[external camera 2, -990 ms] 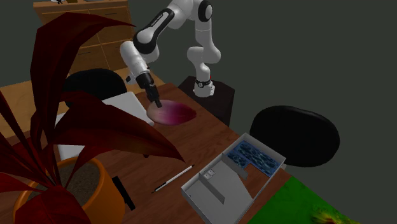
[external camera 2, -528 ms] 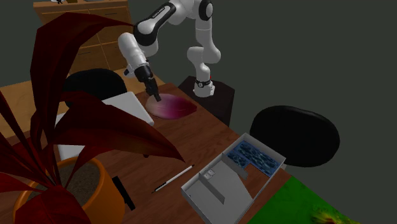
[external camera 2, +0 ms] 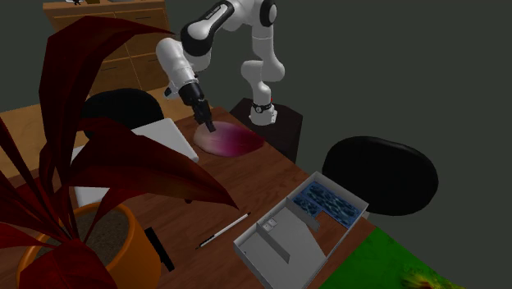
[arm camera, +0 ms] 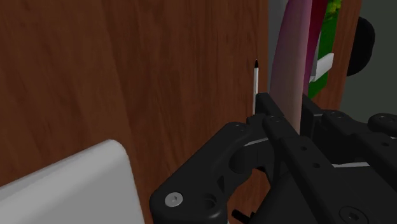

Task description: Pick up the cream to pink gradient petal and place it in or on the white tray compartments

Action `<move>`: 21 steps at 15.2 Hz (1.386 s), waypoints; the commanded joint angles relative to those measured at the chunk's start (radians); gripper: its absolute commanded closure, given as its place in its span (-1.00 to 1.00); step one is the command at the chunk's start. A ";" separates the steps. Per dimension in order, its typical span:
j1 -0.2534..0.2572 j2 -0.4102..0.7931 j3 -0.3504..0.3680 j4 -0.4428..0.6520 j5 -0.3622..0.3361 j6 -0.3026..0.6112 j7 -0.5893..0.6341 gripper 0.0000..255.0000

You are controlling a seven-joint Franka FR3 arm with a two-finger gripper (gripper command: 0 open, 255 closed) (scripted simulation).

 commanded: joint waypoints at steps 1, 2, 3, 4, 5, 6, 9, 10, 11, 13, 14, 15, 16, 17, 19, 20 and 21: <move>0.024 0.018 0.022 0.018 0.012 0.035 0.025 1.00; 0.036 0.030 0.032 0.030 0.017 0.050 0.039 1.00; 0.048 0.042 0.043 0.045 0.021 0.065 0.054 1.00; 0.060 0.055 0.053 0.060 0.025 0.080 0.069 1.00; 0.071 0.069 0.063 0.077 0.028 0.094 0.084 1.00; 0.083 0.083 0.072 0.095 0.030 0.108 0.100 1.00; 0.117 0.132 0.098 0.156 0.034 0.146 0.149 1.00; 0.128 0.150 0.106 0.179 0.034 0.158 0.167 1.00; 0.138 0.169 0.114 0.203 0.033 0.169 0.184 1.00; 0.160 0.210 0.127 0.256 0.028 0.189 0.222 1.00; 0.170 0.231 0.134 0.285 0.025 0.198 0.241 1.00; 0.181 0.253 0.139 0.315 0.020 0.206 0.261 1.00; 0.191 0.276 0.145 0.347 0.015 0.214 0.282 1.00; 0.201 0.301 0.149 0.380 0.010 0.221 0.304 1.00; 0.222 0.352 0.156 0.453 -0.004 0.231 0.350 1.00; 0.232 0.380 0.159 0.493 -0.013 0.235 0.374 1.00; 0.241 0.409 0.161 0.534 -0.022 0.237 0.399 1.00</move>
